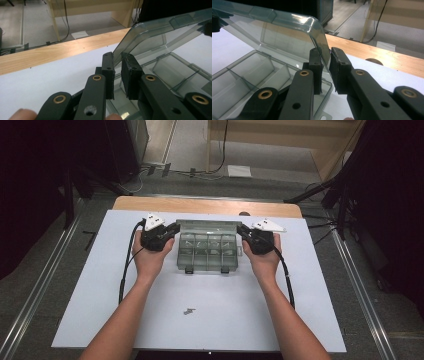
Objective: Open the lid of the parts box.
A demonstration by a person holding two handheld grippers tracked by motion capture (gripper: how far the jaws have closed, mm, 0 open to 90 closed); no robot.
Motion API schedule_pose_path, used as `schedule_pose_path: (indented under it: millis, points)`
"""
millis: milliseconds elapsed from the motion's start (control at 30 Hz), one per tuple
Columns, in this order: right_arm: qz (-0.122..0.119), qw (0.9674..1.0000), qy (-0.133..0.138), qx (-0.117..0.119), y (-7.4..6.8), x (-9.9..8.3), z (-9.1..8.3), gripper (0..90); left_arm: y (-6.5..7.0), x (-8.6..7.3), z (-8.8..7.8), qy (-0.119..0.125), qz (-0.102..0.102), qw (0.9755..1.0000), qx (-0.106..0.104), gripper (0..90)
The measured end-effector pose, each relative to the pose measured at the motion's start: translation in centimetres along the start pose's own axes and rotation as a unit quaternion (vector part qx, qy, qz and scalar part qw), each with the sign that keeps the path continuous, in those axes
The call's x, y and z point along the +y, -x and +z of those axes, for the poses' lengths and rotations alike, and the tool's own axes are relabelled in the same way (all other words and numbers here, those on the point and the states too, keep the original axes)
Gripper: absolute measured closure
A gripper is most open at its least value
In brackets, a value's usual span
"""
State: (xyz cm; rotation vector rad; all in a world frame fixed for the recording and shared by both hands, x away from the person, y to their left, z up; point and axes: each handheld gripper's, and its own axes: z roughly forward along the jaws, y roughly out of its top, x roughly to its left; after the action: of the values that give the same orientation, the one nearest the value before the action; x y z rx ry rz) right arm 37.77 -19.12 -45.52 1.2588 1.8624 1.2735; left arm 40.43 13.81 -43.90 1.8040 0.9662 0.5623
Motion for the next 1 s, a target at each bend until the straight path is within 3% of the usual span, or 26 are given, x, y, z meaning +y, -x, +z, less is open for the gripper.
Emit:
schedule_pose_path:
  millis: [333, 567, 1000]
  points:
    - [0.01, 0.9999, -0.003, -0.008, 0.3, 0.4, 0.7, 82.4, -0.5, 0.6, 0.9, -0.005, -0.004, 1.0, 0.001, 80.9]
    - [0.036, 0.9993, -0.004, 0.0, 0.6, 0.4, 1.1, 82.6, -0.8, 0.8, 1.5, -0.009, -0.011, 0.9999, 0.002, 81.0]
    - [0.039, 0.9991, -0.013, -0.008, 1.0, 0.7, 2.3, 83.5, -1.5, 0.9, 2.5, -0.004, -0.03, 0.9995, 0.001, 82.5]
